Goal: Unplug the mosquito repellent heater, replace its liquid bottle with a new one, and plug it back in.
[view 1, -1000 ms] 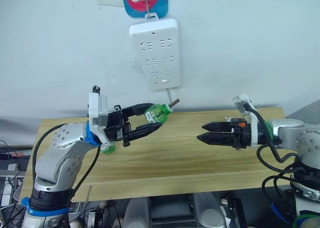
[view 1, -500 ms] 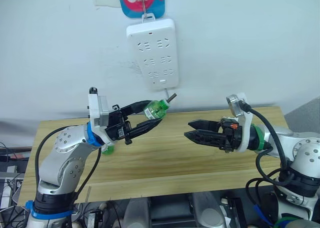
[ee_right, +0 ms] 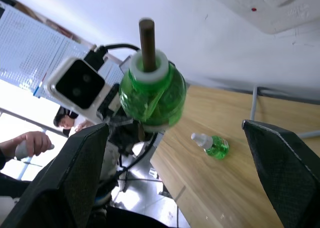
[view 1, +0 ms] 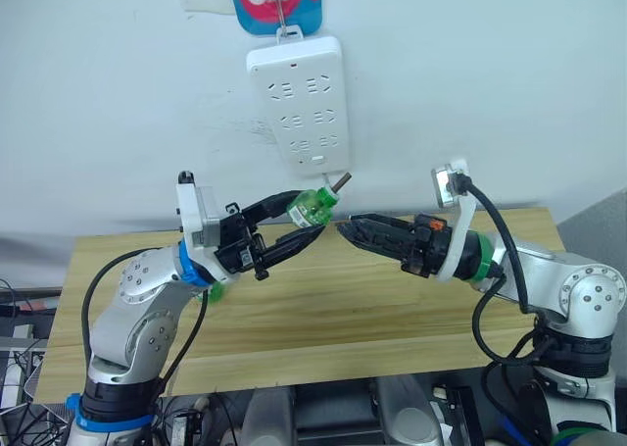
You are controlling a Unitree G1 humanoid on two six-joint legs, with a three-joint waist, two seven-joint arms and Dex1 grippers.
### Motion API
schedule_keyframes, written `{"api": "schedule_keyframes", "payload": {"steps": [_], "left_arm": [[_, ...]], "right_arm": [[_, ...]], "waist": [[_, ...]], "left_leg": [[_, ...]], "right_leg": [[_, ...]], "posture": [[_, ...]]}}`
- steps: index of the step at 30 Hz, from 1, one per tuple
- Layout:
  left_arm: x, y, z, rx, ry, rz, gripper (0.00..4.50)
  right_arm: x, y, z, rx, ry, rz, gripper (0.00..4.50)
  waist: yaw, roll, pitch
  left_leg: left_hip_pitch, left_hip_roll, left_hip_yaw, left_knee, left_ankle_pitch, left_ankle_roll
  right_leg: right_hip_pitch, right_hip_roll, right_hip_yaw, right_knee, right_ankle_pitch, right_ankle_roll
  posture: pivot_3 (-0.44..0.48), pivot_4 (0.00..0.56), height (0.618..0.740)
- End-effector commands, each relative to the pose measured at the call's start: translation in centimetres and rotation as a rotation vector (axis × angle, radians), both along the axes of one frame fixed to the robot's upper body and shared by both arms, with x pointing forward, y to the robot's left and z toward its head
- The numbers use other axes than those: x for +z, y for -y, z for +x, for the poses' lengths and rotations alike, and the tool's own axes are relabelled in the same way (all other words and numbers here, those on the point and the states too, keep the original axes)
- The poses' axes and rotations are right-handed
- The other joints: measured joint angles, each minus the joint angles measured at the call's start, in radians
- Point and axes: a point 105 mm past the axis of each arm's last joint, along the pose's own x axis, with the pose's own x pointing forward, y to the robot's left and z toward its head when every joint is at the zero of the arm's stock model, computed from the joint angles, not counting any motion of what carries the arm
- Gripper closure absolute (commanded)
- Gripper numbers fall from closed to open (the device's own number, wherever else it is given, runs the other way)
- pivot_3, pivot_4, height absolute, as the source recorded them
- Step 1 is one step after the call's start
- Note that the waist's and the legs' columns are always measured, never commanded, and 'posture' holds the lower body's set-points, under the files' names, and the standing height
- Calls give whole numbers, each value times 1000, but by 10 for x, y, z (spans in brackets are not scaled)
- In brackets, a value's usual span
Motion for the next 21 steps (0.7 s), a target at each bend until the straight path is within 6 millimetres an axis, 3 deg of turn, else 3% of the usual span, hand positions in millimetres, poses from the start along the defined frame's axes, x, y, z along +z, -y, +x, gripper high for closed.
{"api": "schedule_keyframes", "payload": {"steps": [1, 14, 17, 21], "left_arm": [[7, 5, -9, -21, 47, -7, 2240], [6, 12, -9, -41, 41, -17, 2240], [6, 13, -9, -42, 42, -21, 2240], [6, 13, -9, -44, 41, -22, 2240]], "right_arm": [[16, -5, -7, 18, 21, 51, 44], [25, -15, -10, 23, 6, 69, 44], [25, -15, -10, 21, 9, 66, 539], [25, -16, -10, 19, 13, 66, 539]], "waist": [[0, 0, 0], [2, 0, 0], [2, 0, 0], [2, 0, 0]], "left_leg": [[0, 0, 0, 0, 0, 0], [0, 0, 0, -1, 0, 0], [0, 0, 0, -1, 0, 0], [0, 0, 0, -1, 0, 0]], "right_leg": [[0, 0, 0, 0, 0, 0], [0, 0, 0, -1, 0, 0], [0, 0, 0, -1, 0, 0], [0, 0, 0, -1, 0, 0]], "posture": [[-233, 351, 740], [-240, 349, 740], [-241, 344, 740], [-243, 343, 740]]}}
